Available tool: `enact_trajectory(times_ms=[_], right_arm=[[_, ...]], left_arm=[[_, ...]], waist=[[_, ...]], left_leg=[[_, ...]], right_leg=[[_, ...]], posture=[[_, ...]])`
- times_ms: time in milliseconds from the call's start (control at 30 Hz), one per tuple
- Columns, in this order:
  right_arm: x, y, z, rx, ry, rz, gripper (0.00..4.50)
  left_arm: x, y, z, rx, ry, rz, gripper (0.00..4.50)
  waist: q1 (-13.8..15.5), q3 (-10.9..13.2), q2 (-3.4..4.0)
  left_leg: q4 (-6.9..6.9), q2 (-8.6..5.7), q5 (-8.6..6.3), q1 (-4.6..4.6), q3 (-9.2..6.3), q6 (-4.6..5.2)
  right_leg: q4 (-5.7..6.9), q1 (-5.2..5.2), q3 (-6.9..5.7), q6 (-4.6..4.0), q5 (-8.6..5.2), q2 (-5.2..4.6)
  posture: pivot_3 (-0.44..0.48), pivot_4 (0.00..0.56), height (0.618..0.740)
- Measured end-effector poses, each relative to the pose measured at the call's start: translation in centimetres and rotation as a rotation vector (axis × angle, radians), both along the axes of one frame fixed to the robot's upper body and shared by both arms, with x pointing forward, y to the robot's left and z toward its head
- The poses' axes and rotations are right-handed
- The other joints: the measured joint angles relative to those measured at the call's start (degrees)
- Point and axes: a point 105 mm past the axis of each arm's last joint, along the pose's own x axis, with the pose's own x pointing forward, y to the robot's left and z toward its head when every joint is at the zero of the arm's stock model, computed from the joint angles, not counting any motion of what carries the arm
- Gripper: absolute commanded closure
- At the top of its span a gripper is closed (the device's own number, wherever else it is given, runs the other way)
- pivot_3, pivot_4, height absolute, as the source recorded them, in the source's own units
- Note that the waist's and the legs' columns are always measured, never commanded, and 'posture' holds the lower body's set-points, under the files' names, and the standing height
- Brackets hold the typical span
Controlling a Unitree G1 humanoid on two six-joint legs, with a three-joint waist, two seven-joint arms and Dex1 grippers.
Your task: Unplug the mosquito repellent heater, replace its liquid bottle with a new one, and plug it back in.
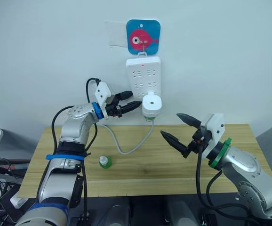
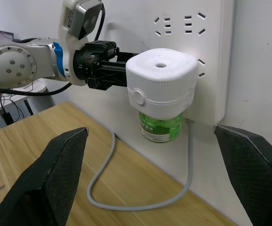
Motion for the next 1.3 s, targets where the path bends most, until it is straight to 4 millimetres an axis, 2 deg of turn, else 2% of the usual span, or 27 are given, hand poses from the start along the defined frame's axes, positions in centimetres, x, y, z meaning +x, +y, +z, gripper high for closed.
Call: enact_trajectory(times_ms=[233, 600, 733, 900, 1000, 1133, 1300], right_arm=[[0.2, 0.0, 0.1, 0.008, 0.016, -0.008, 0.00], [0.7, -0.6, 0.1, 0.037, 0.044, -0.064, 0.00], [0.8, -0.7, 0.1, 0.039, 0.047, -0.076, 0.00], [0.8, -0.7, -0.1, 0.049, 0.068, -0.084, 0.00], [0.5, -0.5, 0.1, 0.055, 0.073, -0.081, 0.00], [0.4, -0.1, 0.6, 0.065, 0.085, -0.092, 0.00], [0.8, 0.5, 1.6, 0.073, 0.093, -0.135, 0.00]], left_arm=[[-0.5, -0.6, 0.4, 0.015, 0.005, -0.051, 1.50], [-4.1, -2.4, 1.5, -0.001, 0.043, -0.184, 1.50], [-4.2, -2.5, 1.9, -0.012, 0.058, -0.167, 1.50], [-4.0, -1.7, 2.4, -0.017, 0.058, -0.117, 1.50], [-4.0, -1.3, 1.8, -0.012, 0.071, -0.090, 2.03], [-3.7, -1.2, 1.5, -0.002, 0.057, -0.055, 3.20], [-3.4, -1.7, 1.5, -0.015, 0.038, -0.045, 3.21]], waist=[[-0.41, 0.30, 0.01], [-1.55, 0.66, 0.03], [-1.56, 0.76, 0.03], [-1.59, 1.15, 0.01], [-1.60, 1.28, 0.02], [-1.61, 1.50, 0.02], [-1.60, 1.72, 0.00]], left_leg=[[0.30, 0.03, -0.01, -0.42, 0.01, 0.01], [0.29, 0.08, -0.03, -0.51, 0.07, 0.04], [0.29, 0.08, -0.03, -0.51, 0.08, 0.04], [0.29, 0.08, -0.03, -0.52, 0.10, 0.04], [0.27, 0.08, -0.03, -0.53, 0.12, 0.04], [0.29, 0.09, -0.03, -0.56, 0.13, 0.03], [0.37, 0.09, -0.03, -0.58, 0.10, 0.03]], right_leg=[[0.05, -0.34, 0.02, 0.01, 0.02, -0.01], [0.05, -0.48, 0.15, 0.00, 0.01, -0.03], [0.06, -0.48, 0.15, 0.01, 0.01, -0.02], [0.05, -0.52, 0.17, 0.00, 0.01, -0.02], [0.04, -0.55, 0.19, 0.00, 0.01, -0.04], [0.06, -0.57, 0.21, 0.00, 0.02, -0.04], [0.08, -0.56, 0.18, 0.00, 0.05, -0.05]], posture=[[-0.148, 0.261, 0.740], [-0.139, 0.270, 0.740], [-0.139, 0.270, 0.740], [-0.147, 0.277, 0.740], [-0.157, 0.282, 0.740], [-0.169, 0.287, 0.740], [-0.182, 0.296, 0.740]])
